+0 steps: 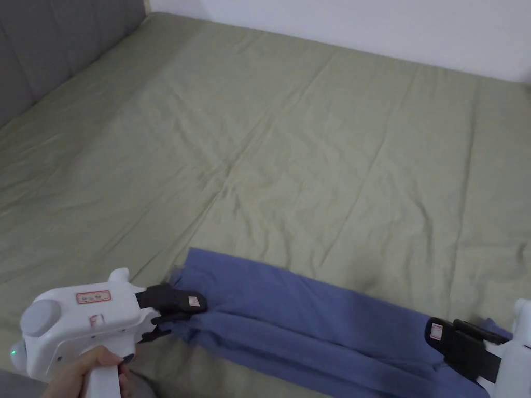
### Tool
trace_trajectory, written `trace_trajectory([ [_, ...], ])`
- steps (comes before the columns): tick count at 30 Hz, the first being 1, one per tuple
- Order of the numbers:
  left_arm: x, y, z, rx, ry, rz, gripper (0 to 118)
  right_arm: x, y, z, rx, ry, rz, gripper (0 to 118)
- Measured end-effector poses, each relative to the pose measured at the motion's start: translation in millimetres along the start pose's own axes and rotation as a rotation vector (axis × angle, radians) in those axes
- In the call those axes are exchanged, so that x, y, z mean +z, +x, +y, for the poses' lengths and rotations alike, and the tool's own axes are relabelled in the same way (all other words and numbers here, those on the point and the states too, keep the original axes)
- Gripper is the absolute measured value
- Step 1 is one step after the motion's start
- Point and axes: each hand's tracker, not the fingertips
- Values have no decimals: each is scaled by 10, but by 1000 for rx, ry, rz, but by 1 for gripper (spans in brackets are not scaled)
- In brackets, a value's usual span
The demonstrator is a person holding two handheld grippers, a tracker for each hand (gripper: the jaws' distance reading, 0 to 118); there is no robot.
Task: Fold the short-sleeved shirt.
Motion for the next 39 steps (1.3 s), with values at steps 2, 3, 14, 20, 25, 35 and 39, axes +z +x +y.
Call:
trace_trajectory([
  [2, -16, 26, -69, -7, -14, -34, 6, 68, 53, -18, -9, 6, -5, 0],
  [3, 7, 86, -79, 30, -30, -59, 6, 107, 87, -25, -13, 11, -6, 0],
  [14, -232, 2021, -815, -717, -44, 89, 6, 496, 660, -149, -150, 91, -44, 0],
  [20, -1248, 2529, -1851, -1025, -362, 53, 6, 660, 970, -309, -228, 111, -71, 0],
  [25, -1887, 2228, -2167, -951, -431, 136, 38, 786, 1203, -444, -284, 113, -114, 0],
  [35, -1345, 2217, -1694, -751, -352, -4, 110, 840, 1363, -570, -349, 117, -147, 0],
  [39, -1319, 2090, -1549, -764, -256, 88, 60, 822, 1336, -582, -350, 121, -131, 0],
])
